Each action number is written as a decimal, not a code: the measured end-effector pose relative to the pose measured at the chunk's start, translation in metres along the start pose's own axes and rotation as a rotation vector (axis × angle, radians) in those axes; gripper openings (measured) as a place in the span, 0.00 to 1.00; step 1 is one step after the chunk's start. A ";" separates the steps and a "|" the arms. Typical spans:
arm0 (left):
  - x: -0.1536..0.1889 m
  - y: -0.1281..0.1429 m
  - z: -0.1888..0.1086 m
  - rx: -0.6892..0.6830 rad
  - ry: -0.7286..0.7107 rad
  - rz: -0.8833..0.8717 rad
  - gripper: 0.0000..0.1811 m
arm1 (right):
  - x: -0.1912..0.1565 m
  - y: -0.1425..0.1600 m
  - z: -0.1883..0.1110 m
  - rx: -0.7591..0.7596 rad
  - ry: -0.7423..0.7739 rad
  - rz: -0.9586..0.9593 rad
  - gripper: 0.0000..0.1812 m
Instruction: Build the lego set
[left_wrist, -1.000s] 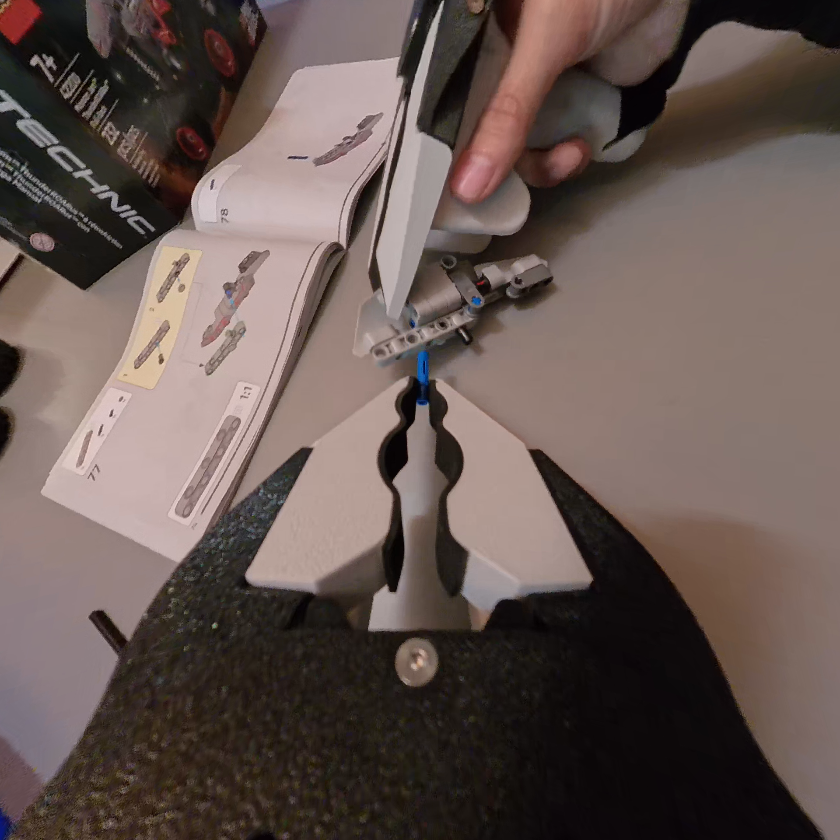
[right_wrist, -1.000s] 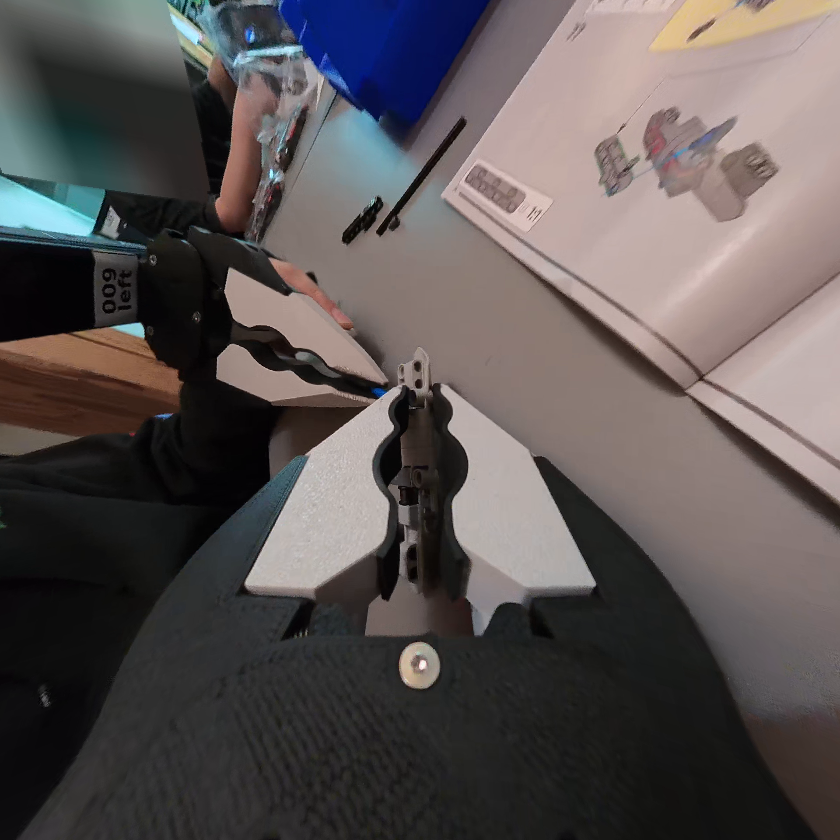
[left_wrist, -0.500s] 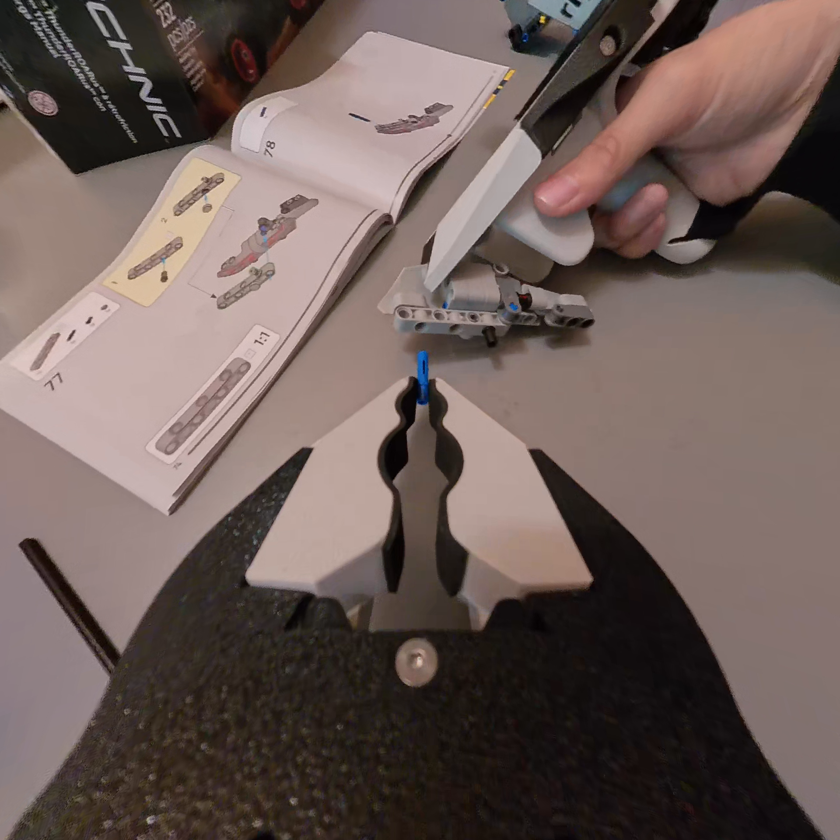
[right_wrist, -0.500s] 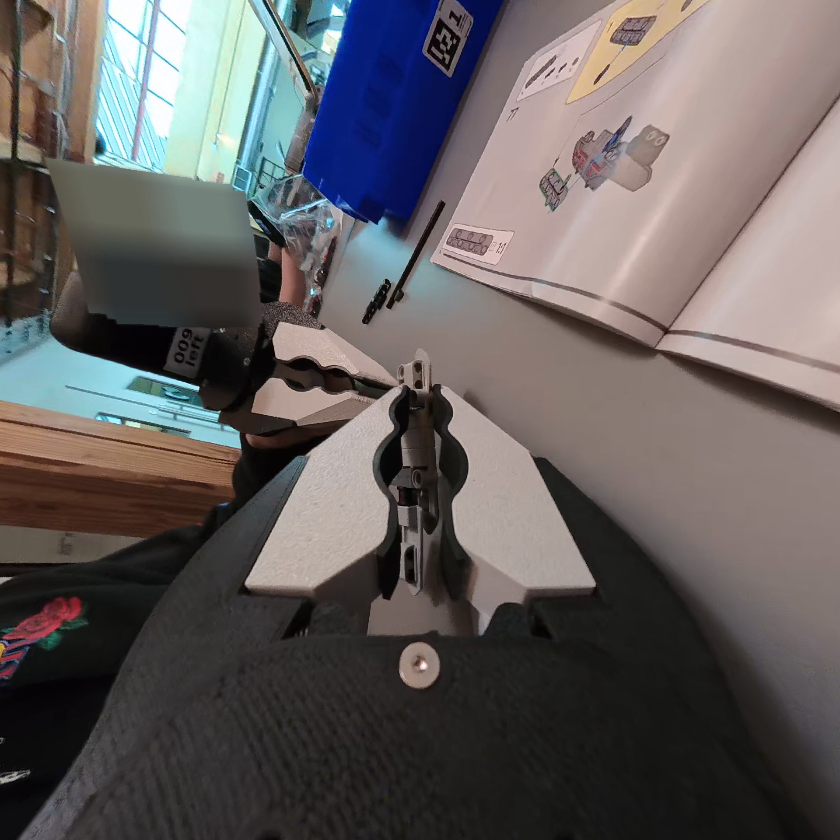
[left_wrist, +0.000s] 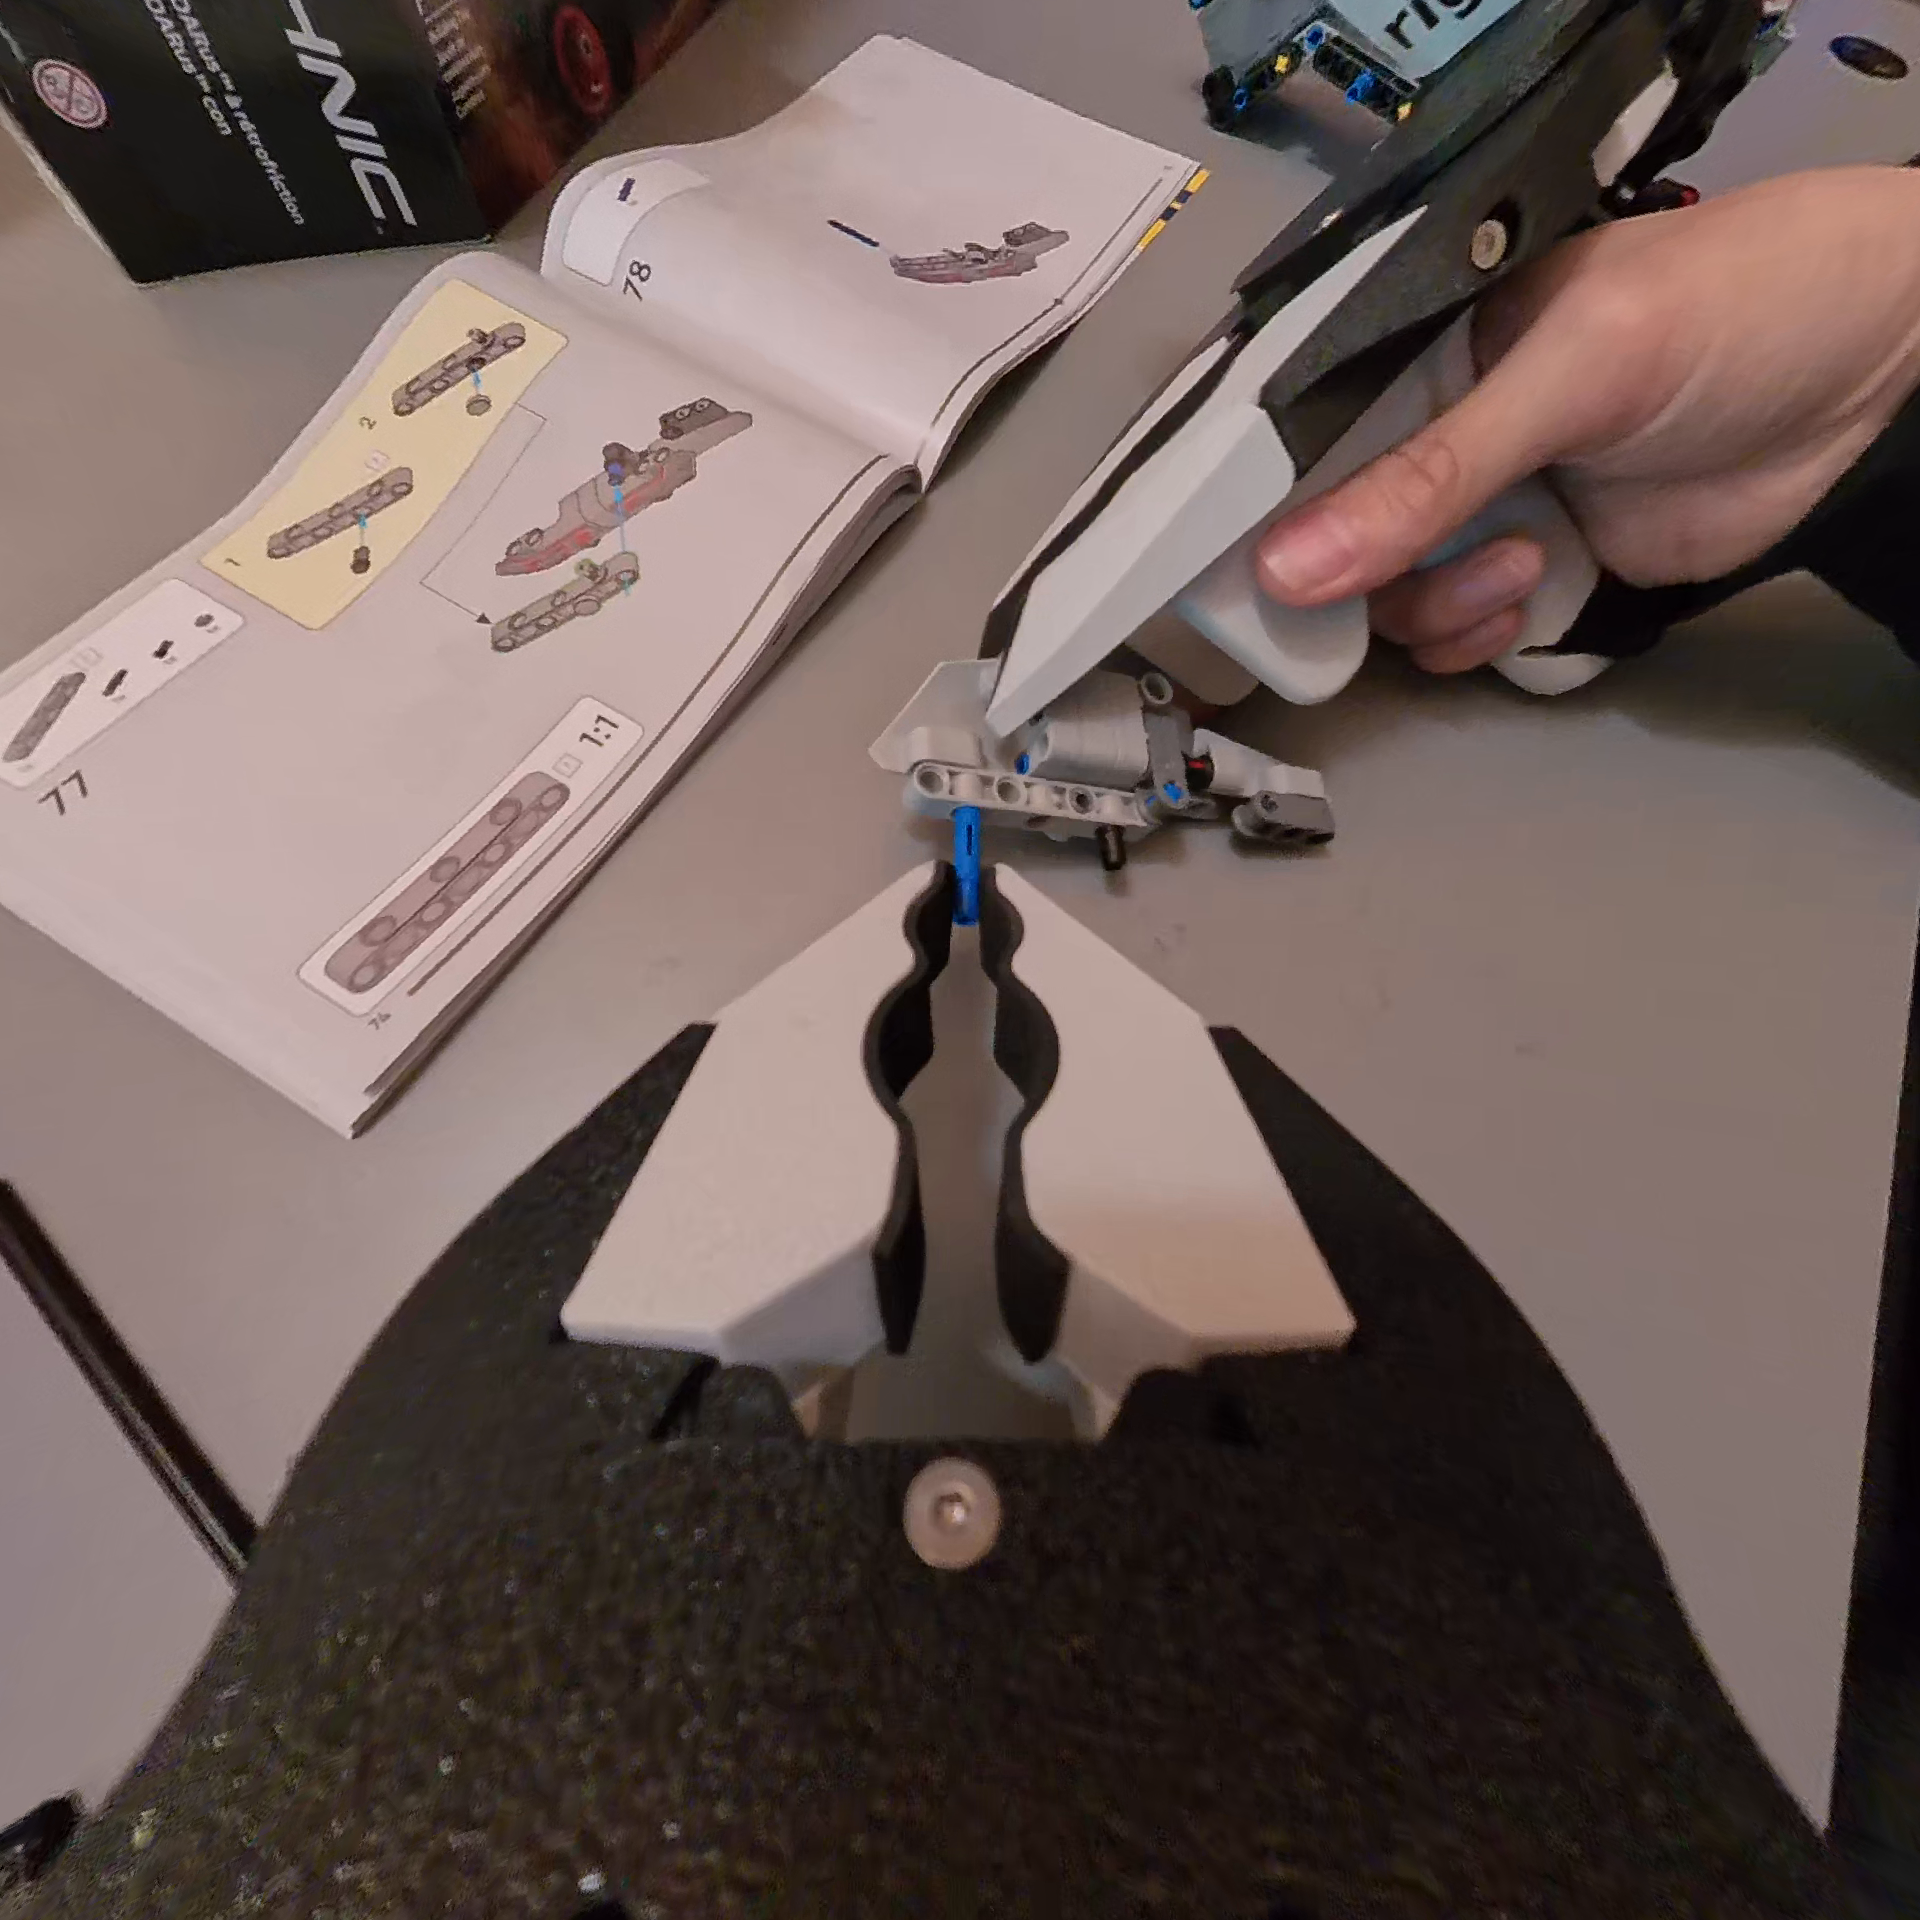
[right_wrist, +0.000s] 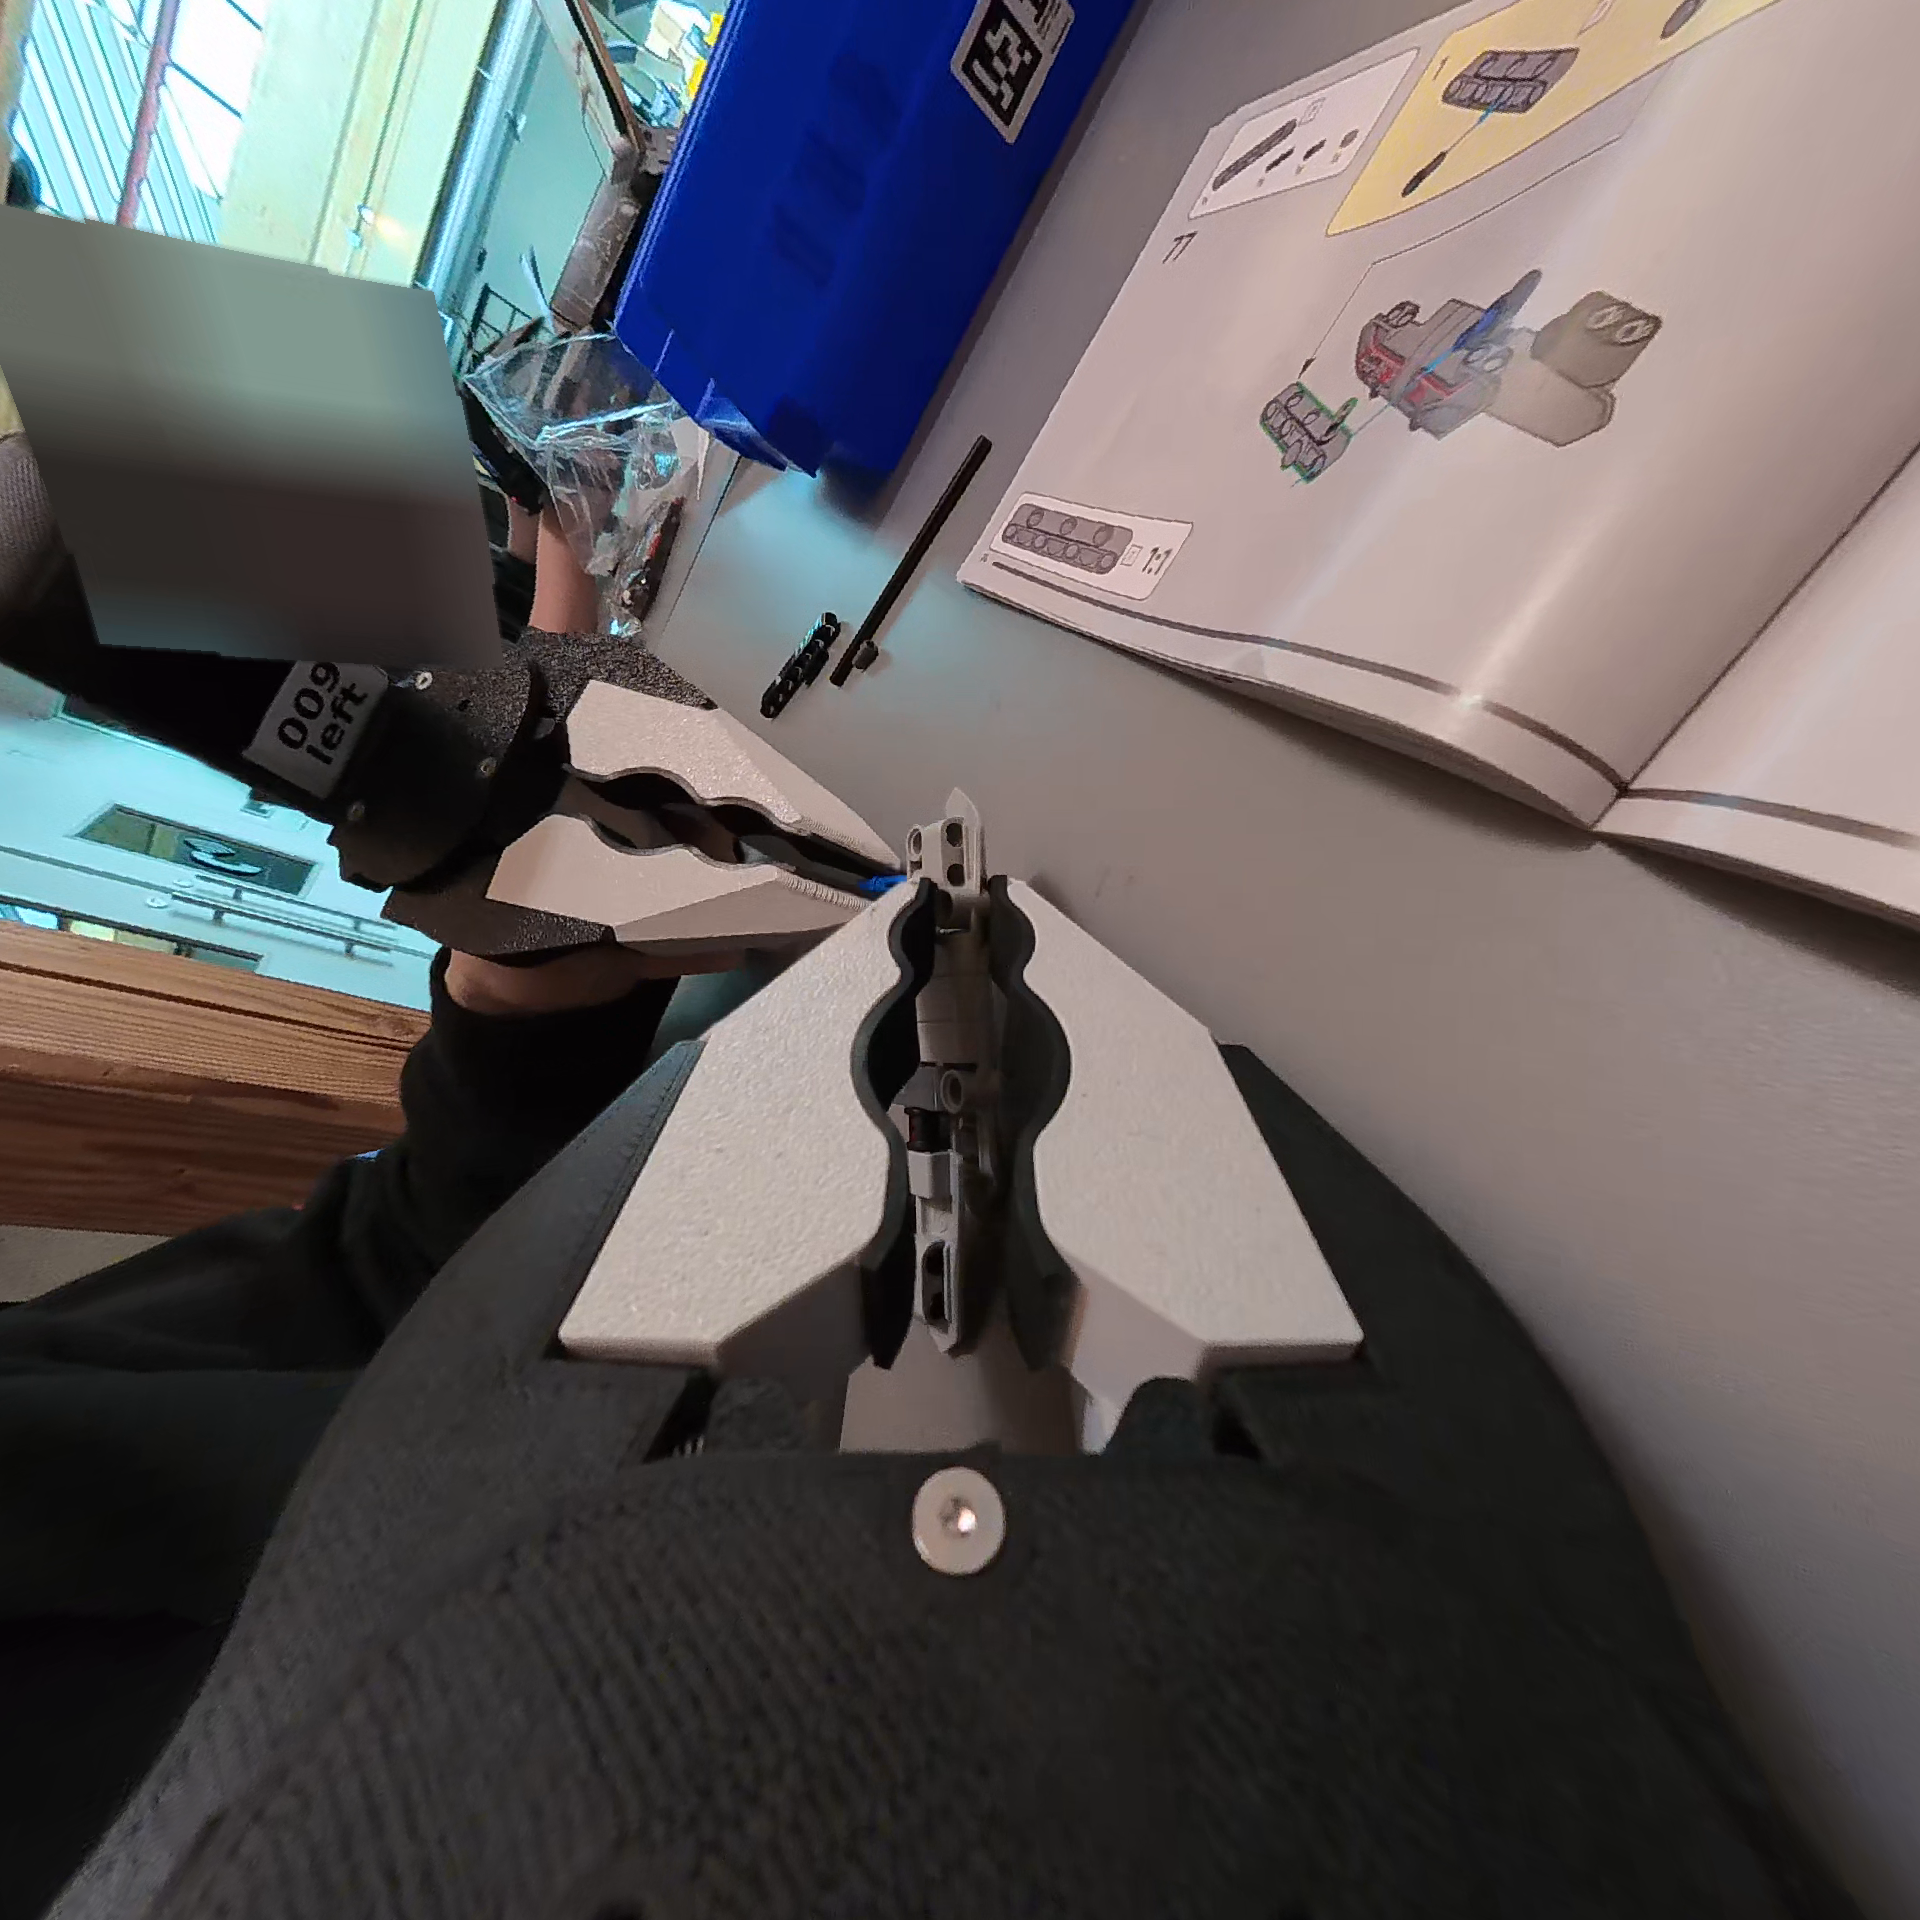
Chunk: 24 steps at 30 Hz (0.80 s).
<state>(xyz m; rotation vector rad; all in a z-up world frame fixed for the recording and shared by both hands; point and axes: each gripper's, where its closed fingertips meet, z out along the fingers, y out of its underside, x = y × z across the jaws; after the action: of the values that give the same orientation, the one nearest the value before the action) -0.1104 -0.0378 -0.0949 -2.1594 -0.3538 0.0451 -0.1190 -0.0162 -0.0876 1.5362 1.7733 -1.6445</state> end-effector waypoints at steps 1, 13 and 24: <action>0.000 0.000 0.000 -0.003 -0.001 -0.001 0.01 | 0.000 0.000 0.000 0.001 0.004 -0.005 0.05; -0.002 -0.003 -0.005 0.033 -0.039 0.219 0.01 | -0.005 0.004 0.001 -0.026 -0.019 -0.027 0.05; 0.001 -0.011 -0.017 0.104 0.000 0.302 0.01 | -0.024 0.013 0.003 -0.118 -0.183 -0.003 0.05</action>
<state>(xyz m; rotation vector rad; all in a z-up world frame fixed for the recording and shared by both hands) -0.1093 -0.0450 -0.0762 -2.0927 -0.0220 0.2293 -0.0999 -0.0333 -0.0772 1.2892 1.7426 -1.5950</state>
